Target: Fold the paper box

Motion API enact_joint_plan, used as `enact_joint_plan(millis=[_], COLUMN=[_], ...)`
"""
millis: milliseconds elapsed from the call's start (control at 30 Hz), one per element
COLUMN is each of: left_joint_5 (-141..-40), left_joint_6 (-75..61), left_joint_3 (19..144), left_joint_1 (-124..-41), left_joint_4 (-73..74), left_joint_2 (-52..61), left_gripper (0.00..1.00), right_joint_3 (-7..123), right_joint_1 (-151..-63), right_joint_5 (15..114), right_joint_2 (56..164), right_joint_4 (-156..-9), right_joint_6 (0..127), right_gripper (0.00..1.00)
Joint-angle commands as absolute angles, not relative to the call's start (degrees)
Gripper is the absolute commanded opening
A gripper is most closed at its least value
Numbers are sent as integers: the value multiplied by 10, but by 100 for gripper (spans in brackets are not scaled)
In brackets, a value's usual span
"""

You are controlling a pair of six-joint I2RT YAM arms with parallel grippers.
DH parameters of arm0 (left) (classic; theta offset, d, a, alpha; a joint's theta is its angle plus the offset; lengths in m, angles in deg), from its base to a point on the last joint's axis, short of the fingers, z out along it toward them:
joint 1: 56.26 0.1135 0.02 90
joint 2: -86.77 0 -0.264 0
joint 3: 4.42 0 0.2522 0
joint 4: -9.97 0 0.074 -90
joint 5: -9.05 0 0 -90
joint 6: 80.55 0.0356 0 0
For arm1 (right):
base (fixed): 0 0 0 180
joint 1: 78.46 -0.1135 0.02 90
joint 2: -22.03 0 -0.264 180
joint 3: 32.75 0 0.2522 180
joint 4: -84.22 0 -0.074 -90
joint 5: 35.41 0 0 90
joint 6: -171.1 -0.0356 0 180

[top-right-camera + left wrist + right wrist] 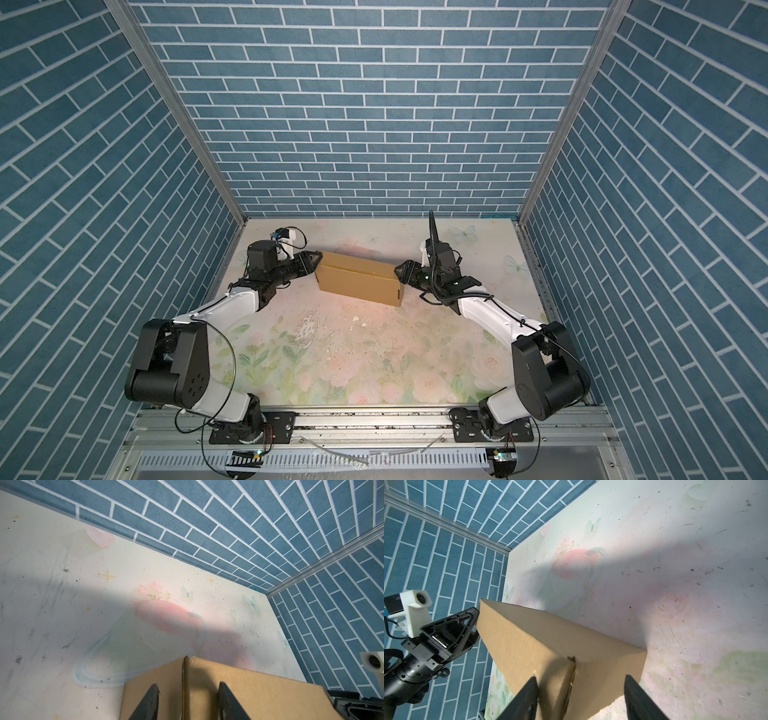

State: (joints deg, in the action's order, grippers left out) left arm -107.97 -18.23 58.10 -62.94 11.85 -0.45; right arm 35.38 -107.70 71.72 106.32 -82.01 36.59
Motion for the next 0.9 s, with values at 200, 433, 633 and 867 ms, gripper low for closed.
enact_joint_plan(millis=[200, 433, 633, 867], left_joint_5=[-1054, -1064, -1049, -1030], left_joint_6=[-162, -169, -158, -144], left_joint_3=[530, 525, 534, 551], left_joint_1=[-637, -637, -637, -636], left_joint_4=[35, 56, 33, -10], left_joint_2=[-6, -39, -26, 15], left_gripper=[47, 46, 46, 48], right_joint_3=[334, 337, 347, 362], right_joint_1=[-1081, -1081, -1081, -1081], right_joint_5=[693, 683, 682, 681], right_joint_2=[1069, 1088, 1104, 1096], right_joint_4=[-759, -751, -750, -727], right_joint_6=[376, 385, 394, 414], right_gripper=[53, 48, 46, 46])
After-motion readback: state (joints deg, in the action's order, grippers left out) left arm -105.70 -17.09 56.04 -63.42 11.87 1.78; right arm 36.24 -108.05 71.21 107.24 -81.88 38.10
